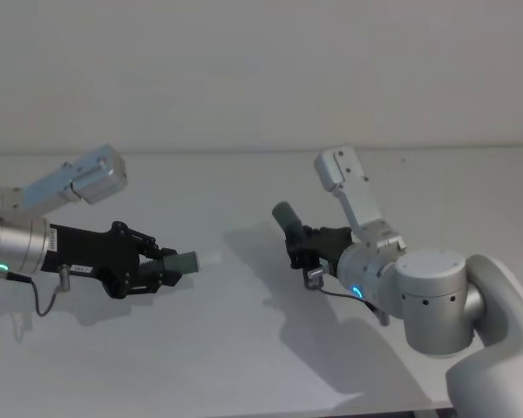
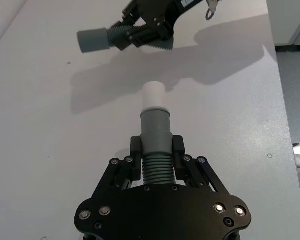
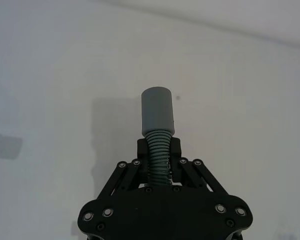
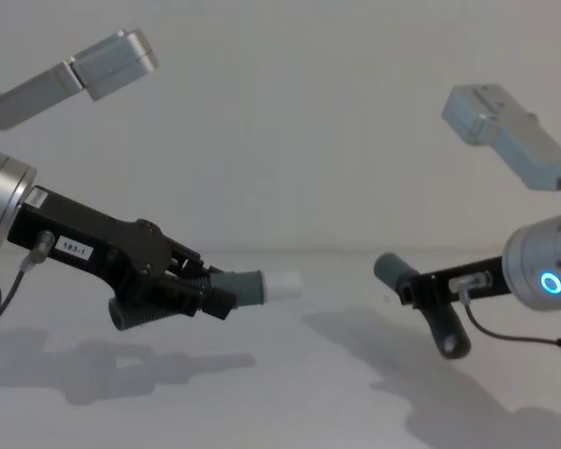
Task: Use both hands to pick up one end of the pipe from the table, align the ends, and insert them.
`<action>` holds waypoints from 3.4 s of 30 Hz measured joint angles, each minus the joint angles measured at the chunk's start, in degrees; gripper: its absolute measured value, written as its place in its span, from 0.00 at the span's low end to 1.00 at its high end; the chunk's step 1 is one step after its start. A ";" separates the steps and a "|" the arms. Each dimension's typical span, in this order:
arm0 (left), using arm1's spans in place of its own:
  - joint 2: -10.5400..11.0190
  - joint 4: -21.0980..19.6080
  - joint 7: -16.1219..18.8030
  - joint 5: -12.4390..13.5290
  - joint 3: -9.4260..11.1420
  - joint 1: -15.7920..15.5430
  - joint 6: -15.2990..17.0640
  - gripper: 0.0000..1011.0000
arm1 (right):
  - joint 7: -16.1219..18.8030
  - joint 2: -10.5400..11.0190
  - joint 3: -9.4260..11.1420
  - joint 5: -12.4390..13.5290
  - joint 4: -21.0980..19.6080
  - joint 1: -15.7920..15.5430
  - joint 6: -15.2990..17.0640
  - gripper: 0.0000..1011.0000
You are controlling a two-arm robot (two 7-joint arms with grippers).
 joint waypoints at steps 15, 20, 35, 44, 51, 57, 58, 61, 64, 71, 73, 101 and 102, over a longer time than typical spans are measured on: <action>0.00 0.00 0.00 0.00 0.00 0.00 0.00 0.32 | 9.52 5.49 -1.47 -0.33 -0.59 1.43 -13.68 0.21; 0.00 0.00 0.00 0.00 0.00 0.00 0.00 0.32 | 12.82 7.43 -1.90 -0.21 -0.70 1.87 -18.08 0.21; 0.00 0.00 0.00 0.00 0.00 0.00 0.00 0.32 | 24.54 13.82 -3.09 2.00 -0.25 3.64 -32.58 0.21; 0.00 0.00 0.00 0.00 0.00 0.00 0.00 0.32 | 32.06 16.99 -3.83 4.04 0.83 5.05 -40.88 0.21; 0.00 0.00 0.00 0.00 0.00 0.00 0.00 0.32 | 37.67 18.92 -4.56 5.69 2.21 6.50 -46.81 0.21; 0.00 0.00 0.00 0.00 0.00 0.00 0.00 0.32 | 43.19 20.12 -5.46 7.12 4.00 8.27 -52.56 0.21; 0.00 0.00 0.00 0.00 0.00 0.00 0.00 0.32 | 43.83 20.25 -5.64 7.25 4.30 8.55 -53.25 0.21; 0.00 0.00 0.00 0.00 0.00 0.00 0.00 0.32 | 46.21 20.61 -6.20 7.60 5.16 9.49 -55.88 0.21; 0.00 0.00 0.00 0.00 0.00 0.00 0.00 0.32 | 47.87 20.88 -6.77 7.69 5.95 10.34 -57.81 0.21; 0.00 0.00 0.00 0.00 0.00 0.00 0.00 0.32 | 49.73 21.15 -7.83 7.12 6.93 11.66 -60.44 0.21; 0.00 0.00 0.00 0.00 0.00 0.00 0.00 0.32 | 49.86 21.16 -8.13 6.80 7.21 11.93 -60.91 0.21; 0.00 0.00 0.00 0.00 0.00 0.00 0.00 0.32 | 45.57 23.03 -10.36 0.19 8.82 12.47 -60.34 0.21; 0.00 0.00 0.00 0.00 0.00 0.00 0.00 0.32 | 45.72 23.16 -10.40 0.18 8.86 12.48 -60.44 0.21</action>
